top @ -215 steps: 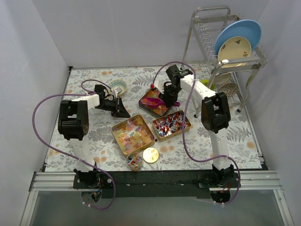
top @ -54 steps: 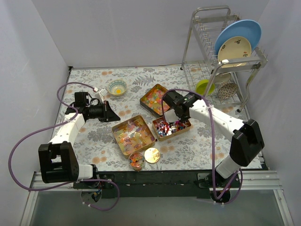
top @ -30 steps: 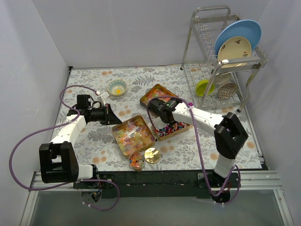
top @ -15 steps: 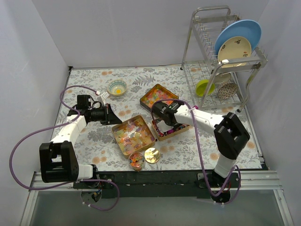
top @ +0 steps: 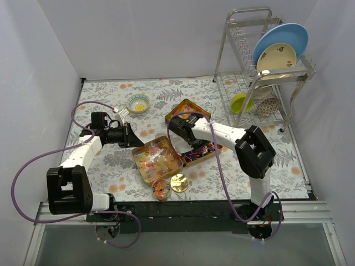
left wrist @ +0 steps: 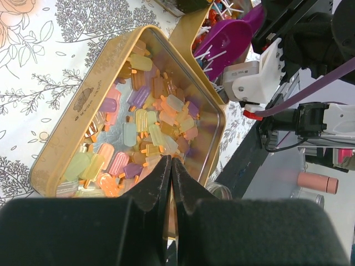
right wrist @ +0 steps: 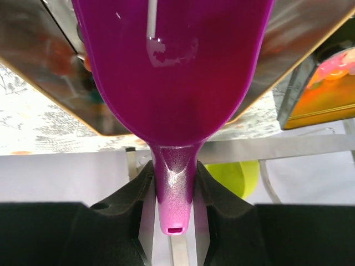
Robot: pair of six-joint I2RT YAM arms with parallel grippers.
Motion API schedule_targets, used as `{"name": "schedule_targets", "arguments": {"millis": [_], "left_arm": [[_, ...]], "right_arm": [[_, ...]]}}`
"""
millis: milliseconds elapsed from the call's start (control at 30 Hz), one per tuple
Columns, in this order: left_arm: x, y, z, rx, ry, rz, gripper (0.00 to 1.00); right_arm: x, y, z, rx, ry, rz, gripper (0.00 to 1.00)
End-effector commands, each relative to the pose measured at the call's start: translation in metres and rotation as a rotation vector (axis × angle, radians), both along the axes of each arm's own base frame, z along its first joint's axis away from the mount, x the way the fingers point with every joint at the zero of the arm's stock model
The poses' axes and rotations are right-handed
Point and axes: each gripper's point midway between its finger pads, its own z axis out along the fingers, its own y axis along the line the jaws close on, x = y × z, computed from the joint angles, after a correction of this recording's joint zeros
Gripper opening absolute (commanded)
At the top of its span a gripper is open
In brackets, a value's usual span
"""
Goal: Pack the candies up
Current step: Scoop the fake candies from the storage box.
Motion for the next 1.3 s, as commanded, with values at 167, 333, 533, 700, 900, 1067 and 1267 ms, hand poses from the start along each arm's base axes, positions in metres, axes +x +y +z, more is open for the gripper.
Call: {"name": "schedule_targets", "arguments": {"millis": [167,333,533,700,900,1067,1267], "left_arm": [[0.010,0.001,0.010,0.017,-0.016,-0.012,0.03],[0.015,0.003,0.009,0.031,-0.011,-0.013,0.03],[0.018,0.003,0.009,0.031,0.012,-0.011,0.03],[0.021,0.006,0.010,0.058,0.015,-0.019,0.04],[0.022,0.006,0.011,0.056,0.035,-0.029,0.05],[0.024,0.006,0.010,0.052,0.050,-0.031,0.05],[0.031,0.007,0.011,0.061,0.053,-0.038,0.05]], "right_arm": [[-0.024,-0.003,-0.017,0.301,0.151,-0.145,0.01],[-0.023,0.006,-0.010,0.484,0.166,-0.160,0.01],[-0.038,0.005,-0.010,0.585,0.226,-0.159,0.01],[-0.046,0.007,-0.011,0.653,0.280,-0.175,0.01],[-0.048,-0.007,-0.024,0.690,0.293,-0.211,0.01],[-0.041,-0.009,-0.022,0.758,0.292,-0.240,0.01],[-0.032,-0.018,-0.013,0.805,0.273,-0.254,0.01]]}}
